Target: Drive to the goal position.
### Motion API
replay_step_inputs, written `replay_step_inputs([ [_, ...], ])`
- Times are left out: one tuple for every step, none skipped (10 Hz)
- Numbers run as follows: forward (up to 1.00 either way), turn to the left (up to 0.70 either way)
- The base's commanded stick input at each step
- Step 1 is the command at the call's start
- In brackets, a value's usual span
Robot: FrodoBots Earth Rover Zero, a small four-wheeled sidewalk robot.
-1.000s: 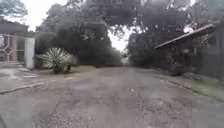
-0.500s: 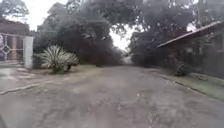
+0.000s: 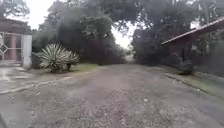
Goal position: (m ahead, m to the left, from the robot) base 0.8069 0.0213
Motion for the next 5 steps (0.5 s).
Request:
replay_step_inputs([
  [0.7, 0.0],
  [0.7, 0.0],
  [0.7, 0.0],
  [0.7, 0.0],
  [0.7, 0.0],
])
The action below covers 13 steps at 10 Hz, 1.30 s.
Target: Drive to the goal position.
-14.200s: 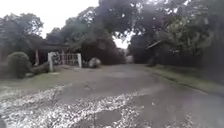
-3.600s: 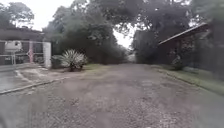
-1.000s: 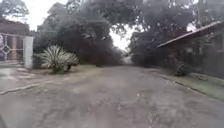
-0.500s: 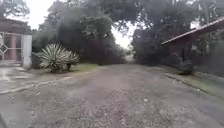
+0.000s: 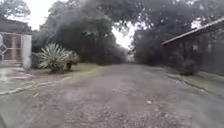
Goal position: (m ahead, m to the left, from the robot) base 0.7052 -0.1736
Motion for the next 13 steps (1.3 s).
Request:
replay_step_inputs([
  [0.7, 0.0],
  [0.7, 0.0],
  [0.7, -0.01],
  [0.7, -0.33],
  [0.7, -0.35],
  [0.7, -0.35],
  [0.7, -0.35],
  [0.7, -0.31],
  [0.7, -0.04],
  [0.7, 0.0],
  [0.7, 0.0],
  [0.29, 0.0],
  [0.0, 0.0],
])
